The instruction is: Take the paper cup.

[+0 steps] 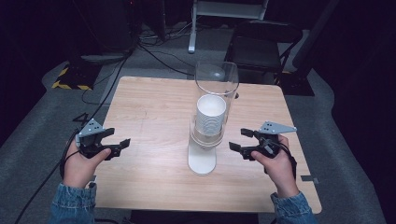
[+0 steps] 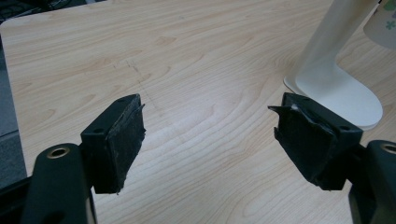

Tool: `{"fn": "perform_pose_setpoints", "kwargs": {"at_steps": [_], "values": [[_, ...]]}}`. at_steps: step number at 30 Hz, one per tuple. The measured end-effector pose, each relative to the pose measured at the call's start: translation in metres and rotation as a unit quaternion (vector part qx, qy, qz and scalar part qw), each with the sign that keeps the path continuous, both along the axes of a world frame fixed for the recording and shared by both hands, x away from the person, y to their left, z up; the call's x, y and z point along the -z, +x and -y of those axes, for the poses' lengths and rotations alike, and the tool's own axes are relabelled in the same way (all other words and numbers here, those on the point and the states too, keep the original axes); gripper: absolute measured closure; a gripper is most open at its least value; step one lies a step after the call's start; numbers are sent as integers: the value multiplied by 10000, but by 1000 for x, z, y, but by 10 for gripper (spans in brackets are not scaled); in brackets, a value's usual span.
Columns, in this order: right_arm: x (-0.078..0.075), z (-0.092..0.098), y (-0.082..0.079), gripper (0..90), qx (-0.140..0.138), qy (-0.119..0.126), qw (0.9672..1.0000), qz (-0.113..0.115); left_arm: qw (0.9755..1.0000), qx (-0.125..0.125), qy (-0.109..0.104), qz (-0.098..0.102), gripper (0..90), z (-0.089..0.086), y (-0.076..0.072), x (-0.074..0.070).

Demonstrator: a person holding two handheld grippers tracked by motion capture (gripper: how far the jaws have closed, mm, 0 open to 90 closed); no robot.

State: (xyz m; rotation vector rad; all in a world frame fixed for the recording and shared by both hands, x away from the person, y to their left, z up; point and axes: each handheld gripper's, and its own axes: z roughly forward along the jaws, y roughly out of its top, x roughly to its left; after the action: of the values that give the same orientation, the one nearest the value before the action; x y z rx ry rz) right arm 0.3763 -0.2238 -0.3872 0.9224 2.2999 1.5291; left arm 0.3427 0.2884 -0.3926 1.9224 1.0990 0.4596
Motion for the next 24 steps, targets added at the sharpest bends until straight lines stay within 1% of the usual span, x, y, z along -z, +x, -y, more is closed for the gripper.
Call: {"fn": "perform_pose_setpoints", "kwargs": {"at_steps": [4, 8, 11, 16, 19, 21, 24], "values": [[0, -13, -3, 183, -268, 77, 9996, -23, 10000, 24, 16, -8, 236, 1, 1, 0], [2, -24, -6, 171, -409, 136, 9991, -47, 10000, 34, 21, -14, 236, 1, 1, 1], [4, -33, -7, 165, -516, 110, 9986, -61, 10000, 32, 18, -26, 236, 2, 1, 1], [14, -47, -4, 164, -552, 107, 9983, -156, 10000, 33, 19, -47, 236, 3, 2, 3], [21, -57, -2, 165, -621, 10, 9979, -207, 10000, 33, 13, -66, 236, 3, 2, 4], [24, -63, -2, 166, -656, 0, 9976, -233, 10000, 22, 19, -85, 236, 2, 3, 5], [27, -69, 0, 162, -609, -50, 9979, -215, 9999, 9, 8, -105, 236, 2, 3, 6]]}}
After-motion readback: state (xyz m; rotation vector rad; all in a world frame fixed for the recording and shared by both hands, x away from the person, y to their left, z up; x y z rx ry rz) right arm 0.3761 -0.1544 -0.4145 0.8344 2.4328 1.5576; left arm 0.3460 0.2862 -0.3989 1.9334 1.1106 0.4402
